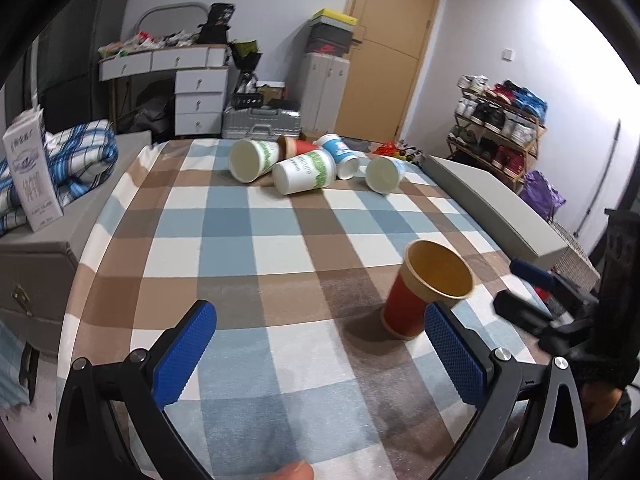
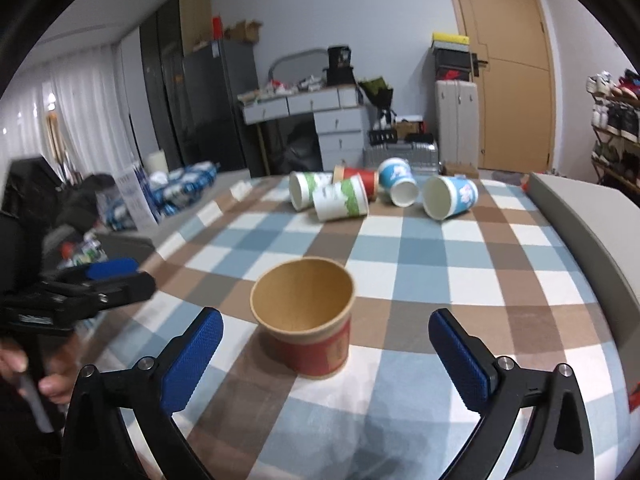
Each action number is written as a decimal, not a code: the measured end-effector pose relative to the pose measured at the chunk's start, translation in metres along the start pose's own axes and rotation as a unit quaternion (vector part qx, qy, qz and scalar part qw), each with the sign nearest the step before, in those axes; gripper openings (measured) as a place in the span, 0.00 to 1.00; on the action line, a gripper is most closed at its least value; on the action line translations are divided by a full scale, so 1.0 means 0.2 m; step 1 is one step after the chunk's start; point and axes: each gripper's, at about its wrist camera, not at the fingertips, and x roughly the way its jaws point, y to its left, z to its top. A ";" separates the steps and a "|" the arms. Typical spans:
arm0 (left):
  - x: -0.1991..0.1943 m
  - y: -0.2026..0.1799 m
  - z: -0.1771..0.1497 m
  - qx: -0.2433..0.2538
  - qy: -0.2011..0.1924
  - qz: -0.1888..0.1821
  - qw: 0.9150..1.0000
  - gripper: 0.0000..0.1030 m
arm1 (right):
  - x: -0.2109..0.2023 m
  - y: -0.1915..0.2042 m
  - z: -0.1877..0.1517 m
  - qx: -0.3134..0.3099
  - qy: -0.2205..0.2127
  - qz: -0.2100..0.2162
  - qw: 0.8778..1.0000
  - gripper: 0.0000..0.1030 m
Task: Flip cup upright
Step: 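Rotate the right gripper to turn the red cup opening up, then lower the red cup onto the table and open the right gripper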
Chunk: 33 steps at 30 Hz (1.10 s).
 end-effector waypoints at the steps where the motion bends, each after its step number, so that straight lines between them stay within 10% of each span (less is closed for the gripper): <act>1: -0.01 -0.02 0.00 0.009 -0.004 0.001 1.000 0.98 | -0.05 -0.01 -0.01 -0.002 -0.010 0.006 1.000 1.00; 33: 0.00 -0.17 -0.05 0.058 -0.020 0.001 0.998 0.98 | -0.22 -0.05 0.01 -0.006 -0.067 0.024 0.997 1.00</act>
